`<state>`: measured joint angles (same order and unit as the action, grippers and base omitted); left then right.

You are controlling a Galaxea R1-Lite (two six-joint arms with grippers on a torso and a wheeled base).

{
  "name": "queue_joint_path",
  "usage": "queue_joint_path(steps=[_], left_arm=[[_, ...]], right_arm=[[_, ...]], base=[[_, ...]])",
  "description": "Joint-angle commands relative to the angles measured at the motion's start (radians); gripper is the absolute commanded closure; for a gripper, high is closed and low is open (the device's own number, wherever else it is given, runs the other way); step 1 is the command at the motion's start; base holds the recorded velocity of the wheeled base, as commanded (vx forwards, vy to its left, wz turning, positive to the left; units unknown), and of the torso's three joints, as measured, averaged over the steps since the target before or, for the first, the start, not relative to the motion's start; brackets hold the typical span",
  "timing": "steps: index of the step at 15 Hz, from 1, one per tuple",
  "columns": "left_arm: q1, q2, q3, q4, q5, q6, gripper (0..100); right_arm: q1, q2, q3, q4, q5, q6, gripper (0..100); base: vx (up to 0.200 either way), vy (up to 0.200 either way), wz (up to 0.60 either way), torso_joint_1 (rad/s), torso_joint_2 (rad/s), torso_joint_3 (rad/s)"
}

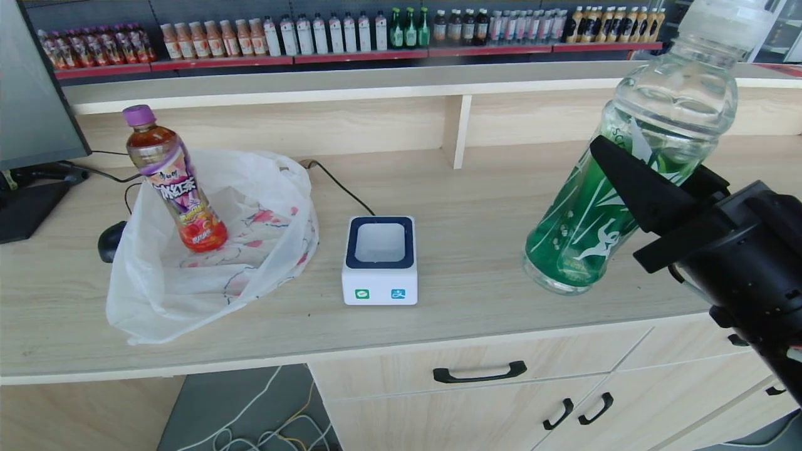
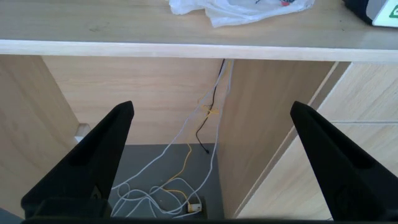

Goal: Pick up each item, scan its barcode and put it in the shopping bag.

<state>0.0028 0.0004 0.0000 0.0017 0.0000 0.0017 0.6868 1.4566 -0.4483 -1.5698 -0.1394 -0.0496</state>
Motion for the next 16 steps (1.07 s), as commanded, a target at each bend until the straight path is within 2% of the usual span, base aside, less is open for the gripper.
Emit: queue_joint_path(steps=[1, 6, 16], left_arm=[[0.0, 0.0, 0.0, 0.0, 0.0, 0.0, 0], [0.0, 0.0, 0.0, 0.0, 0.0, 0.003, 0], [0.0, 0.0, 0.0, 0.0, 0.0, 0.003, 0]], right_arm=[[0.0, -0.004, 0.0, -0.001, 0.0, 0.0, 100], [0.0, -0.001, -0.001, -0.001, 0.0, -0.003, 100], [-0.001, 0.059, 0.007, -0.001, 0.0, -0.026, 100]], base=[[0.0, 0.2, 0.0, 0.002, 0.0, 0.002], [0.0, 0.2, 0.0, 0.001, 0.01, 0.002], [0.0, 0.0, 0.0, 0.0, 0.0, 0.0]])
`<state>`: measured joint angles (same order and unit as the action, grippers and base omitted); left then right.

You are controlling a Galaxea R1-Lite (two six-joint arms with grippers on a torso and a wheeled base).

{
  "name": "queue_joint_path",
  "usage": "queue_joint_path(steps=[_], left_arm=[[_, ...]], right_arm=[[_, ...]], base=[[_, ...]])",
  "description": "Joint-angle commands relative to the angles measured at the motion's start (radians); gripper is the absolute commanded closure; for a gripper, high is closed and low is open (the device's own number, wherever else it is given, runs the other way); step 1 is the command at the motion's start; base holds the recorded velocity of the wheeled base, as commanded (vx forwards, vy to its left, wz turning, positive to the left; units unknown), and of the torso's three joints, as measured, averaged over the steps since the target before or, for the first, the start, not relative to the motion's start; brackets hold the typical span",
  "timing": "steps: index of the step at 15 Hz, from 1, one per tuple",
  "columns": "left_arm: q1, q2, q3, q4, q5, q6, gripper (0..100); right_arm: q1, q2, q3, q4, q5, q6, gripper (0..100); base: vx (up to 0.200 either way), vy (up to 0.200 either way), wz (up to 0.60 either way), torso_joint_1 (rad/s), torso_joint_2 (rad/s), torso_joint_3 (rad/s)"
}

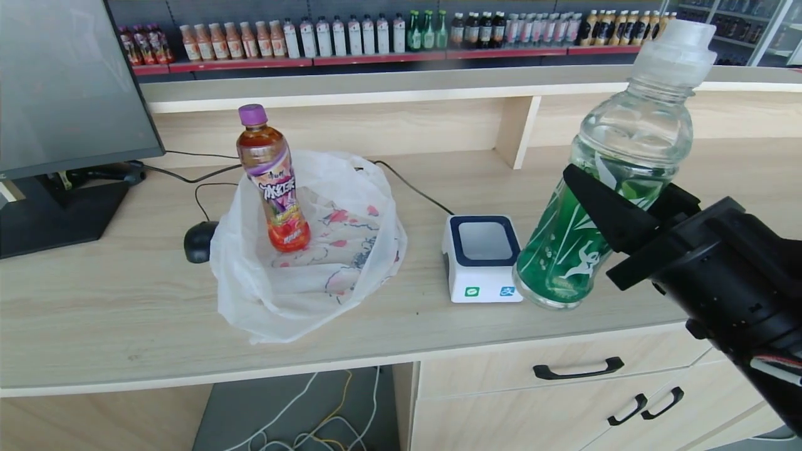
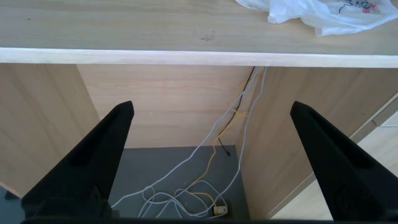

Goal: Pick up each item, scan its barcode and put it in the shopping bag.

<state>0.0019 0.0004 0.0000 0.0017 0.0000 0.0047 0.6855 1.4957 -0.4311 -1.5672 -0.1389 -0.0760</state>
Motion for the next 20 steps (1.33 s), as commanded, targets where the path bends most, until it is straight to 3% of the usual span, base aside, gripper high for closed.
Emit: queue_joint_path(steps=[1, 5, 7, 11, 16, 20], left_arm=[[0.001, 0.0, 0.0, 0.0, -0.002, 0.0, 0], [0.001, 0.0, 0.0, 0.0, 0.0, 0.0, 0], [0.001, 0.0, 0.0, 0.0, 0.0, 0.0, 0], [0.001, 0.0, 0.0, 0.0, 0.0, 0.0, 0], [0.001, 0.0, 0.0, 0.0, 0.0, 0.0, 0], [0.001, 0.0, 0.0, 0.0, 0.0, 0.0, 0]], right_arm=[[0.0, 0.057, -0.1, -0.004, 0.001, 0.002, 100], [0.008, 0.149, -0.216, -0.004, -0.002, -0.007, 100], [0.031, 0.195, -0.351, -0.004, -0.01, -0.068, 100], [0.054, 0.207, -0.37, 0.033, -0.007, -0.039, 100], [0.046, 0.213, -0.512, 0.159, 0.001, 0.226, 100], [-0.006, 0.228, -0.466, 0.124, -0.065, 0.594, 100]], base=[[0.0, 0.0, 0.0, 0.0, 0.0, 0.0], [0.0, 0.0, 0.0, 0.0, 0.0, 0.0], [0.0, 0.0, 0.0, 0.0, 0.0, 0.0], [0.0, 0.0, 0.0, 0.0, 0.0, 0.0], [0.0, 0.0, 0.0, 0.0, 0.0, 0.0], [0.0, 0.0, 0.0, 0.0, 0.0, 0.0]])
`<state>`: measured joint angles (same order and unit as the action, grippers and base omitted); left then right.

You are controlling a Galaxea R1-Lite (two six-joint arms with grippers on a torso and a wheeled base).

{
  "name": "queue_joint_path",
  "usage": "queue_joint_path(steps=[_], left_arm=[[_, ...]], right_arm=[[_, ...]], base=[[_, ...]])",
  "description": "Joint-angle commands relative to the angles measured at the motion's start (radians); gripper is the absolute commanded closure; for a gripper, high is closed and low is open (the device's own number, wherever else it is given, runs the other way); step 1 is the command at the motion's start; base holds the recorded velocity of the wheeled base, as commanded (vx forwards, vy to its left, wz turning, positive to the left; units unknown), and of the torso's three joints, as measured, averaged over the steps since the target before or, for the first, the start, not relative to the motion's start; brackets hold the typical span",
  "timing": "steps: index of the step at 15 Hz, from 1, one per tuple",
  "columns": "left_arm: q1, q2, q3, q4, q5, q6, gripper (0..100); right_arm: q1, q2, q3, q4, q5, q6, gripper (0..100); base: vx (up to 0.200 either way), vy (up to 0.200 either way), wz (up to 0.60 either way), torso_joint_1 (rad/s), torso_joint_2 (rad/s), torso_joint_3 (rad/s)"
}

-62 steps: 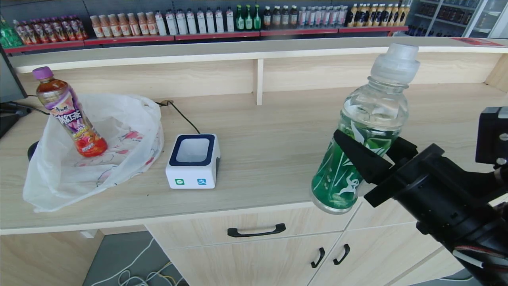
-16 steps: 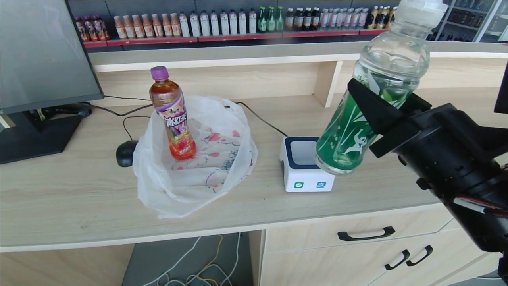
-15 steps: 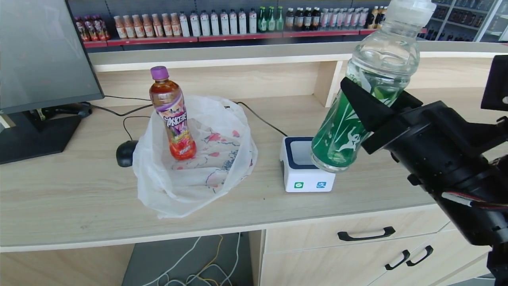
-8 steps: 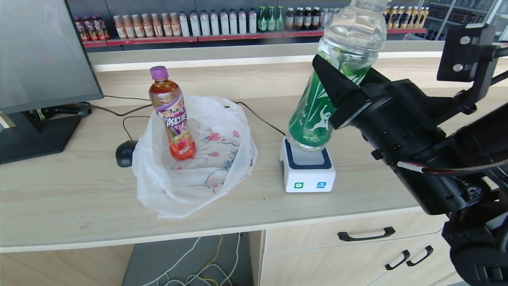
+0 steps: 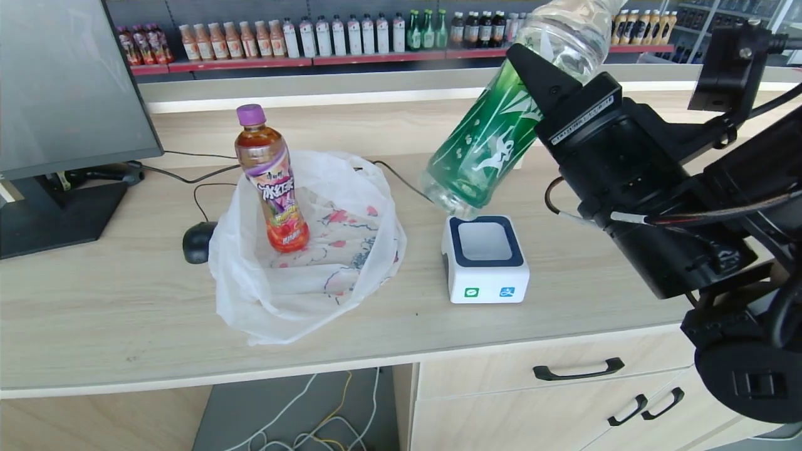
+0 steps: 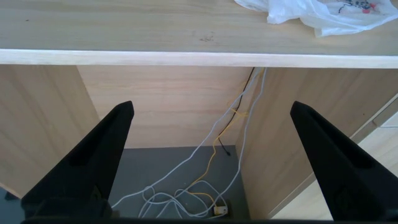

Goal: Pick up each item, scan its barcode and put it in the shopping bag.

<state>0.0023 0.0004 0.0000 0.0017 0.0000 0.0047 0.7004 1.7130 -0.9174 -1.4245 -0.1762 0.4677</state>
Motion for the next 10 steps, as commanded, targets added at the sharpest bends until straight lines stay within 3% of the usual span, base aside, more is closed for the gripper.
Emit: queue_joint_path(steps=[1, 4, 7, 10], left_arm=[[0.001, 0.0, 0.0, 0.0, 0.0, 0.0, 0], [0.001, 0.0, 0.0, 0.0, 0.0, 0.0, 0], [0.001, 0.0, 0.0, 0.0, -0.002, 0.0, 0], [0.001, 0.0, 0.0, 0.0, 0.0, 0.0, 0]], right_arm=[[-0.032, 0.023, 0.032, -0.042, -0.068, 0.126, 100], [-0.047, 0.083, 0.108, -0.146, -0.123, 0.238, 100], [-0.045, 0.117, 0.126, -0.146, -0.204, 0.382, 100], [-0.042, 0.135, 0.126, -0.146, -0.223, 0.444, 100]], base=[[0.0, 0.0, 0.0, 0.0, 0.0, 0.0], [0.0, 0.0, 0.0, 0.0, 0.0, 0.0], [0.0, 0.0, 0.0, 0.0, 0.0, 0.0], [0.0, 0.0, 0.0, 0.0, 0.0, 0.0]])
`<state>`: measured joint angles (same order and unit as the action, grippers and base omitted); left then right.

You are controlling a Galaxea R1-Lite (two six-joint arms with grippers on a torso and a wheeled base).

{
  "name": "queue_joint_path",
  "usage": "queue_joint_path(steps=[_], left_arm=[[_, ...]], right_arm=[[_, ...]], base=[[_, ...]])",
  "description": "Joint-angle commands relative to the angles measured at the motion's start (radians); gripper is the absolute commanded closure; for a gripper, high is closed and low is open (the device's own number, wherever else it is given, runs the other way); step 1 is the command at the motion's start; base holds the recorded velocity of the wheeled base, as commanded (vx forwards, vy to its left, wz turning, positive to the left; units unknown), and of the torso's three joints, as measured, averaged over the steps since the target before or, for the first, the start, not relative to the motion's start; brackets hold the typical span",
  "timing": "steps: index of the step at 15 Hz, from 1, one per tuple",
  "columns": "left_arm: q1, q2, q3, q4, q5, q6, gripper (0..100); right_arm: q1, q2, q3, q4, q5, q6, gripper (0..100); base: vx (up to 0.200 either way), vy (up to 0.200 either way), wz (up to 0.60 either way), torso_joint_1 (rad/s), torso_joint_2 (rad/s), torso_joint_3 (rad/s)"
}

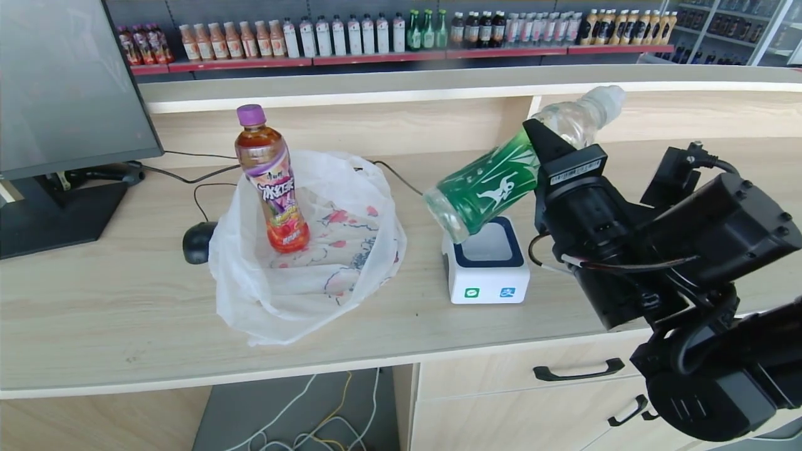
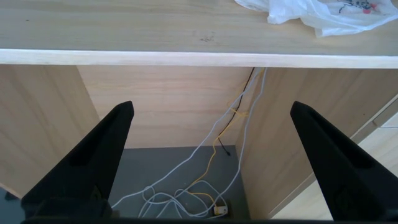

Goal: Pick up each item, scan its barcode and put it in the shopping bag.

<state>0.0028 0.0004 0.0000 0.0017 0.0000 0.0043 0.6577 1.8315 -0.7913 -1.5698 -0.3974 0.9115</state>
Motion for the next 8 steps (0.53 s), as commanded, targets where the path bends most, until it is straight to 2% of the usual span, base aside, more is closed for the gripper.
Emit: queue_joint_path(steps=[1, 4, 8], left_arm=[[0.0, 0.0, 0.0, 0.0, 0.0, 0.0, 0], [0.0, 0.0, 0.0, 0.0, 0.0, 0.0, 0], [0.0, 0.0, 0.0, 0.0, 0.0, 0.0, 0]], right_arm=[[0.0, 0.022, -0.003, -0.001, -0.006, 0.029, 100], [-0.006, 0.038, 0.047, -0.001, -0.015, 0.133, 100], [-0.004, 0.037, 0.047, -0.001, -0.047, 0.204, 100]], base=[[0.0, 0.0, 0.0, 0.0, 0.0, 0.0], [0.0, 0.0, 0.0, 0.0, 0.0, 0.0], [0.0, 0.0, 0.0, 0.0, 0.0, 0.0]])
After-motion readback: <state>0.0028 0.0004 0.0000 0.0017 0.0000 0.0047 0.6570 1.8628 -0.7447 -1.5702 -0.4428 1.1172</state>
